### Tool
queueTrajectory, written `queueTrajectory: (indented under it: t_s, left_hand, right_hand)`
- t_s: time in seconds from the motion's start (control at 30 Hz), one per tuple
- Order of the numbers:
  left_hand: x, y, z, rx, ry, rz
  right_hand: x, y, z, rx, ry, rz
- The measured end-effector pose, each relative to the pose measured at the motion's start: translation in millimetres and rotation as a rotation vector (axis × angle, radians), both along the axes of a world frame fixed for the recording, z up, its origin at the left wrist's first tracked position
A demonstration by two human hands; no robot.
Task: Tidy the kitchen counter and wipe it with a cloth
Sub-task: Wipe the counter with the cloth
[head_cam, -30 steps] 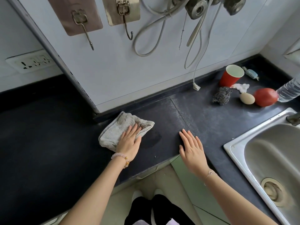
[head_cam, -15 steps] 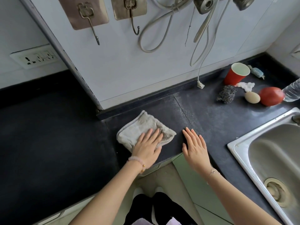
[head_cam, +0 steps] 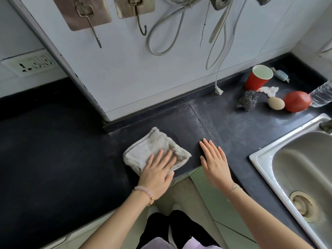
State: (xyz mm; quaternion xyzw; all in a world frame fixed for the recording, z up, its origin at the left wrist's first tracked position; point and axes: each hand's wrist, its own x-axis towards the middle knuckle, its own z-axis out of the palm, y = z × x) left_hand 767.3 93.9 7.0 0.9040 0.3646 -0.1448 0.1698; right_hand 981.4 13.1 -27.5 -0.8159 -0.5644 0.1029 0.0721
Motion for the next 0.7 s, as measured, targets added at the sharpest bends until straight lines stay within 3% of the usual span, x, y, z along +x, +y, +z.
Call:
queueTrajectory:
  t_s: [0.1, 0.3, 0.47, 0.53, 0.7]
  left_hand:
    - [21, 18, -4, -0.094, 0.036, -0.021]
    - [24, 80, -2, -0.018, 0.057, 0.105]
    - [-19, 47, -5, 0.004, 0.048, 0.164]
    - [-40, 24, -6, 0.095, 0.022, 0.135]
    - [-49, -5, -14, 0.075, 0.129, 0.14]
  right_hand:
    - [2, -1, 0, -0.01, 0.007, 0.015]
    - [3, -1, 0, -0.023, 0.013, 0.031]
    - [6, -1, 3, -0.019, 0.015, 0.051]
    - [9, -1, 7, -0.002, 0.001, 0.044]
    - [25, -10, 18, 0.024, -0.078, -0.049]
